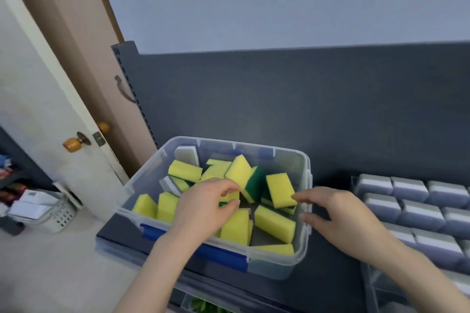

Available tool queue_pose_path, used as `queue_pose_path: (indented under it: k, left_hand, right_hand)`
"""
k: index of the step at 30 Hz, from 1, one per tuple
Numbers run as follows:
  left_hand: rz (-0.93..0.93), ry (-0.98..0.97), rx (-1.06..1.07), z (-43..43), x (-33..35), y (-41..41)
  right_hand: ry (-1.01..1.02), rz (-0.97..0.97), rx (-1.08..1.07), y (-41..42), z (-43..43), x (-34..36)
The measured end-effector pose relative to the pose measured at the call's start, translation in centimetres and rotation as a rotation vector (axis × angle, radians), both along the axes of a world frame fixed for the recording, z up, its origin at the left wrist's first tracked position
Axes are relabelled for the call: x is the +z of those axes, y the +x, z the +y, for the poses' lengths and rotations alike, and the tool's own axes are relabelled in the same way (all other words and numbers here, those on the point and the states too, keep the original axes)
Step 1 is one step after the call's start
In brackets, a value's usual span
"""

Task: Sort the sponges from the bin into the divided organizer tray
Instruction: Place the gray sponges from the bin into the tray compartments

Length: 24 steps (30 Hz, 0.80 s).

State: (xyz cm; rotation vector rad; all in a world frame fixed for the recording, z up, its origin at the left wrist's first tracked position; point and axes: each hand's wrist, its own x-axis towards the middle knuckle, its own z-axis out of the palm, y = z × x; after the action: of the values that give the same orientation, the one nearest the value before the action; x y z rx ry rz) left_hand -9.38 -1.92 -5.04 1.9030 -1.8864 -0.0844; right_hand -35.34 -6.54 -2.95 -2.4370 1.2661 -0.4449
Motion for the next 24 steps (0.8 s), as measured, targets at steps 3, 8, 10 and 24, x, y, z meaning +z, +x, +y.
queue_pose_path:
  k: [3, 8, 10, 24]
  left_hand:
    - [0.011, 0.010, 0.043, -0.5, 0.0, 4.3]
    - [0.037, 0.043, 0.107, -3.9, -0.1, 11.1]
    - [0.014, 0.048, 0.113, -6.1, -0.3, 13.0]
    - [-0.219, 0.175, 0.136, -16.3, -4.4, 17.5]
  right_hand:
    - [0.021, -0.020, 0.000, 3.4, -0.4, -0.8]
    - [0.042, -0.062, -0.001, 9.1, -1.3, -2.5]
    - [0.035, -0.077, -0.005, 11.2, -1.7, -3.0]
    - [-0.012, -0.076, -0.045, 18.0, -3.7, -4.1]
